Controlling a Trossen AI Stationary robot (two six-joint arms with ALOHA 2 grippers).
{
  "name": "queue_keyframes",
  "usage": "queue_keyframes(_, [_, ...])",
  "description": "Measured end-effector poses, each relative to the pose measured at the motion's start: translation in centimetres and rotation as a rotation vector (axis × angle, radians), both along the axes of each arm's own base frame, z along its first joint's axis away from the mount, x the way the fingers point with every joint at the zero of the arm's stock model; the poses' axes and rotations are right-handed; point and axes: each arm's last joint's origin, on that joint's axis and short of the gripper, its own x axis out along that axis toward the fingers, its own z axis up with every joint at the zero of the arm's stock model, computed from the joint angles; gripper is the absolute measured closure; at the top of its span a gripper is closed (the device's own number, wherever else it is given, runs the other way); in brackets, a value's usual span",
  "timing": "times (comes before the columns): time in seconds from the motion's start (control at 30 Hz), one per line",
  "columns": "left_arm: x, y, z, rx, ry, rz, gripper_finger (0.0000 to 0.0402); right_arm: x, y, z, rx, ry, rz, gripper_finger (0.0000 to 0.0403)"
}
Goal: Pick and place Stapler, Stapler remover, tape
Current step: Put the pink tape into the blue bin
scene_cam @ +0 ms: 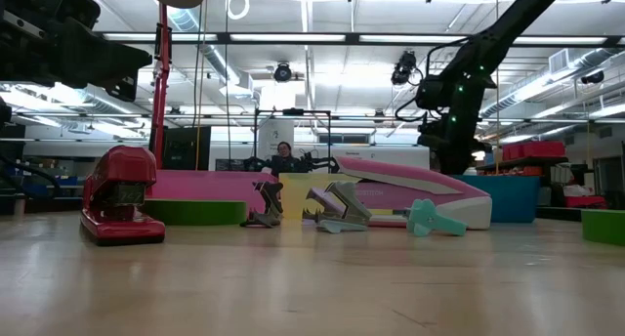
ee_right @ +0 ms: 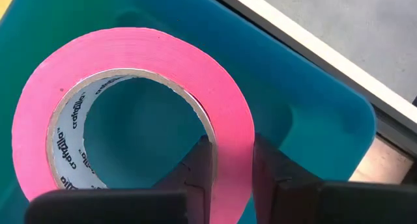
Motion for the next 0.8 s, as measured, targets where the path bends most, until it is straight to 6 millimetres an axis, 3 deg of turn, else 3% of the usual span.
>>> queue_keyframes(0.2, [0.0,0.0,0.01,0.0,0.0,0.0,0.0381,-0.08,-0.1,0.01,-0.005,-0.001,-0.005,0.0345])
queue_keyframes(0.8, [0.0,0.0,0.01,0.0,0.0,0.0,0.0381,-0.09,-0.13,0.02,-0.018,0.015,0.006,0.0264])
